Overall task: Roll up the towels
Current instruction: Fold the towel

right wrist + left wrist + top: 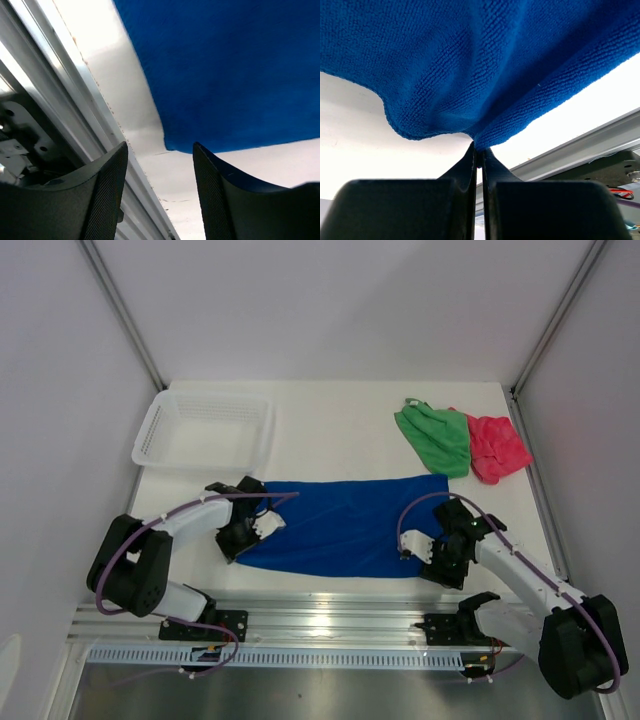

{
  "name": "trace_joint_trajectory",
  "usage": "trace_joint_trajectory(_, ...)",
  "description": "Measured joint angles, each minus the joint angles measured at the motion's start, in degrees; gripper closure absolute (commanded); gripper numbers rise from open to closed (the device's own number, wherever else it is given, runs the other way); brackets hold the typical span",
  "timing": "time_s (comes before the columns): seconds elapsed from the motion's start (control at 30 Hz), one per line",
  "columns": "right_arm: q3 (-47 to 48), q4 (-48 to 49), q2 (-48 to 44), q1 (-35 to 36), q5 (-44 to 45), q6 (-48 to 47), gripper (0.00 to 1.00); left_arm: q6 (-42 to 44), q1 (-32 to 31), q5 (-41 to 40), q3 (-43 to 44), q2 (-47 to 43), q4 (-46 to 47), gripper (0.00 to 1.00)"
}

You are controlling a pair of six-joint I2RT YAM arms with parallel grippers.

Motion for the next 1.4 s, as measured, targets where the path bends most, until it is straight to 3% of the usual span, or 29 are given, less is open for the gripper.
trace_joint_trajectory(0.17,-5.3,5.0,0.1,1.0,5.1,-1.5,0.46,0.0,0.0,0.0,0.1,0.0,0.0,0.98)
trace_joint_trajectory(0.4,-6.8,10.5,-2.6,1.6,9.3,-1.7,0.58,-0.2,0.0,0.0,0.7,0.0,-0.3,0.98)
trace_joint_trajectory(0.67,-8.2,14.7,-3.3,1.8,11.2,-2.2,1.0,-0.2,0.0,0.0,1.3,0.0,-0.9,0.99)
trace_joint_trajectory(0.77,-7.8,13.8,-3.2,1.9,11.1,-2.8,1.0,0.0,0.0,0.1,1.9,-0.1,-1.5,0.99)
trace_joint_trajectory(0.93,-3.4,3.3,-2.9,1.9,8.1,-4.6,1.0,1.4,0.0,1.0,1.9,-2.5,-4.5,0.99)
trace_joint_trajectory(1.2,9.3,-11.2,-2.2,2.0,2.5,-6.4,1.0,4.8,-1.0,6.0,2.2,-9.7,-13.4,0.99)
trace_joint_trajectory(1.4,12.4,-16.7,-1.9,2.0,0.8,-6.8,1.0,8.3,-2.0,9.0,2.5,-15.5,-20.3,0.99)
